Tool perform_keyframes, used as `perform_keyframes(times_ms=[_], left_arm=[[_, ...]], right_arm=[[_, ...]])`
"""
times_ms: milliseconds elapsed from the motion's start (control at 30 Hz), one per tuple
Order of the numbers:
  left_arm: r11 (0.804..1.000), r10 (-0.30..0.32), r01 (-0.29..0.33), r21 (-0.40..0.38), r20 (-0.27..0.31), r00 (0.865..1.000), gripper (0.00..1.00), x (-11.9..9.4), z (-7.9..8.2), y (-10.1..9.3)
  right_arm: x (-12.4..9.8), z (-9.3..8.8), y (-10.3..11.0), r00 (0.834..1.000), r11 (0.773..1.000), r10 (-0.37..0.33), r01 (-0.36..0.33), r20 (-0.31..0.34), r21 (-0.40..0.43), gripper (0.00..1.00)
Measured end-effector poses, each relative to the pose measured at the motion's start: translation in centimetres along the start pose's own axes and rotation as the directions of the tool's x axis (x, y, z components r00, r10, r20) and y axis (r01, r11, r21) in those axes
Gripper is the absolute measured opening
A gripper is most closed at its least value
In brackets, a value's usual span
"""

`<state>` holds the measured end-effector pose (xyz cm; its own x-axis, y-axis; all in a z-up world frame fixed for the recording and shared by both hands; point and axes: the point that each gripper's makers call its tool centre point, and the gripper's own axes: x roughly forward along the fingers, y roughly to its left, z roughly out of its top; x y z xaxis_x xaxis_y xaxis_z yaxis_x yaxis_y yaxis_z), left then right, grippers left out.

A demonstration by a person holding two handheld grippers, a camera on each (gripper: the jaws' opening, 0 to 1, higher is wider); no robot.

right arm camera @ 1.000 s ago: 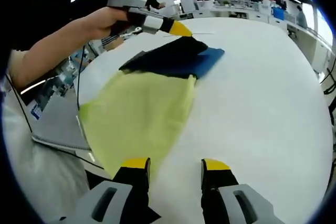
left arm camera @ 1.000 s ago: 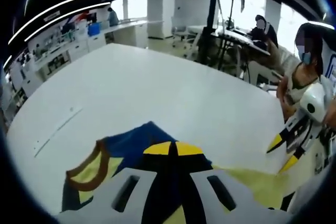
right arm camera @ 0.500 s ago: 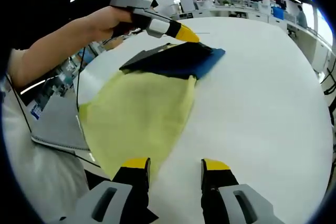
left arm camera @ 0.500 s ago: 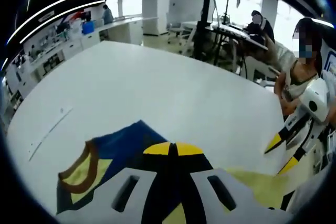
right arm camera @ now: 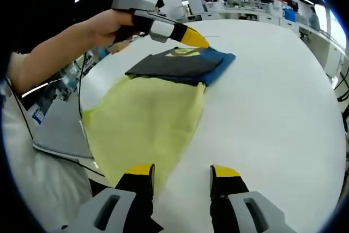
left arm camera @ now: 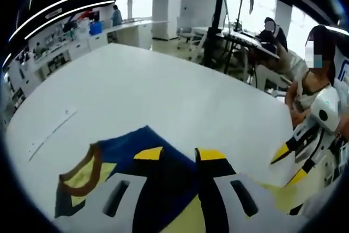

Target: Fold the garment on the visible template until the final outline fits inside the template.

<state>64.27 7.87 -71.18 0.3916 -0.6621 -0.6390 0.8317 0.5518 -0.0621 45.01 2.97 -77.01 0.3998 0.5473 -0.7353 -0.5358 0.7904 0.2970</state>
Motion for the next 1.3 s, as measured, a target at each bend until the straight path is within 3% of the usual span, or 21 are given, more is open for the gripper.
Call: perform_keyframes(times_ms=[333,800,1300], left_arm=[[1.000,0.022,-0.022,-0.013,0.017,1.000,0.25,-1.7,-0.3,0.5],[0.998,0.050,-0.049,-0.043,0.022,0.998,0.26,-4.2,-2.2,1.4],[0.991,0.085,-0.083,-0.100,0.008,0.996,0.25,-7.8,-6.8,2.3]], right_arm=[[0.0,0.6,0.6,1.000,1.000,0.007,-0.007,0.005,-0.020,0.37],[-0.1,1.4,1.3,1.000,0.999,0.004,-0.004,0.001,-0.045,0.38],[0.4,1.9,2.7,1.000,0.997,0.010,-0.011,-0.007,-0.070,0.38]])
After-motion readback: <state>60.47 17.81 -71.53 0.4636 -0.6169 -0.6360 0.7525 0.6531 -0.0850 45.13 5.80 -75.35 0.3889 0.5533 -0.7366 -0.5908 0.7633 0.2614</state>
